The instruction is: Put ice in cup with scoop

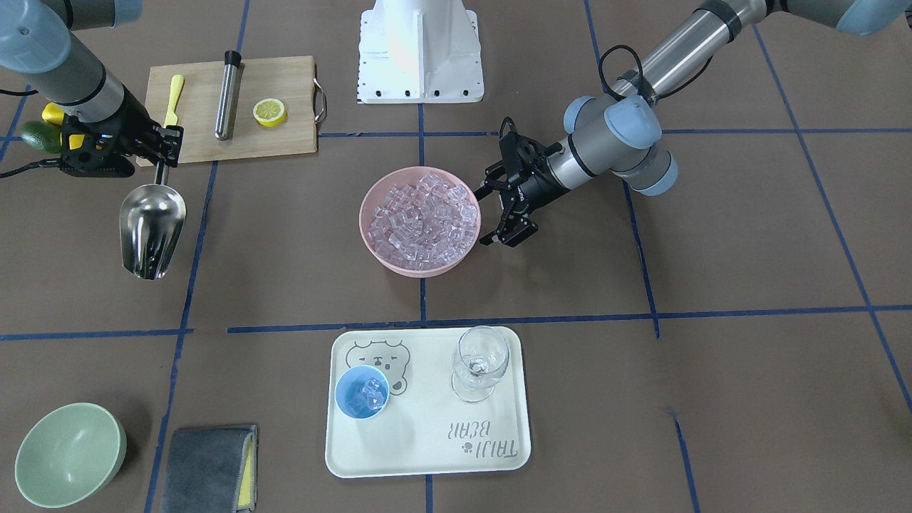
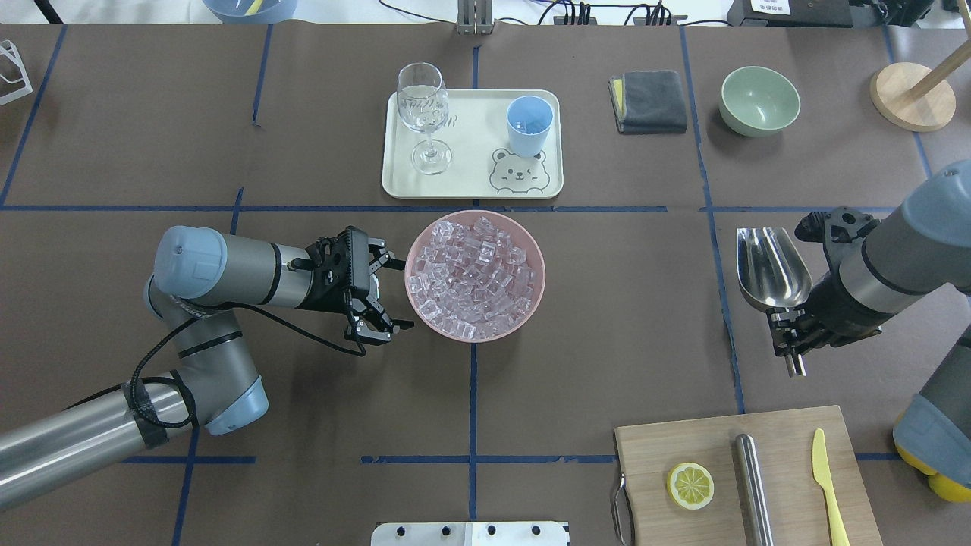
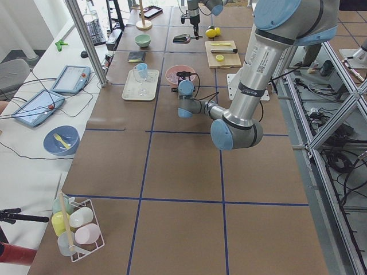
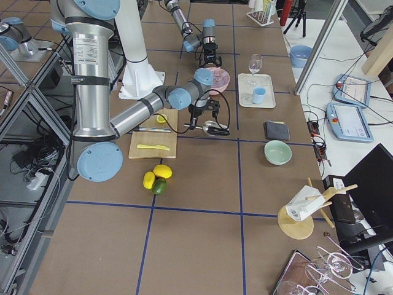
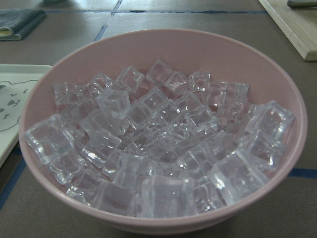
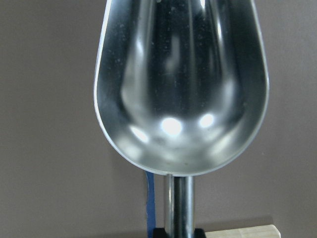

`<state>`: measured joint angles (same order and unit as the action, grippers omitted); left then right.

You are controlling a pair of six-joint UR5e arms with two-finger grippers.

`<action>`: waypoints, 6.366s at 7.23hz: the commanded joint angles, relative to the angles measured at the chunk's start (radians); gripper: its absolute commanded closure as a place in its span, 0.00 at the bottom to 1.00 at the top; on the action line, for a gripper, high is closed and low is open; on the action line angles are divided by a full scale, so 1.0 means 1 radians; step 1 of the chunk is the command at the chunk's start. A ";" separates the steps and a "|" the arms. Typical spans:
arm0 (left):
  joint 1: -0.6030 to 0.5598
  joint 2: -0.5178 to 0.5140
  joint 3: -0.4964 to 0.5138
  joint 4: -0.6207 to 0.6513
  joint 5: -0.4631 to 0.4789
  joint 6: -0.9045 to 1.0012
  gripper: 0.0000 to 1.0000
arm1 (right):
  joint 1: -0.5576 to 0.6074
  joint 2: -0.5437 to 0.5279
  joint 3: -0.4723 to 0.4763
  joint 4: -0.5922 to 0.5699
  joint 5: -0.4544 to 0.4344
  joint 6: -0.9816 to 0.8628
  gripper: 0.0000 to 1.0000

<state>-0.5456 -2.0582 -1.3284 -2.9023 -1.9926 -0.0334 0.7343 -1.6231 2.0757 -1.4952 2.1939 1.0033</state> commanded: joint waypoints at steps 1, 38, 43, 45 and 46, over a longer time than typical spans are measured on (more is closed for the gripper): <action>0.001 0.001 0.000 0.000 0.000 0.001 0.00 | -0.074 -0.029 -0.061 0.137 -0.057 0.098 1.00; -0.908 0.174 -0.147 1.128 -0.361 0.109 0.00 | 0.833 -0.133 -0.164 -0.238 0.113 -1.069 0.00; -1.086 0.286 -0.181 1.391 -0.367 0.187 0.00 | 0.835 -0.136 -0.163 -0.234 0.104 -1.080 0.00; -1.082 0.351 -0.179 1.402 -0.356 0.185 0.00 | 0.835 -0.136 -0.161 -0.234 0.105 -1.083 0.00; -1.083 0.349 -0.190 1.396 -0.357 0.184 0.00 | 0.835 -0.136 -0.166 -0.234 0.104 -1.082 0.00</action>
<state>-1.6279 -1.7174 -1.5106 -1.5056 -2.3514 0.1532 1.5693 -1.7594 1.9136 -1.7288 2.2986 -0.0789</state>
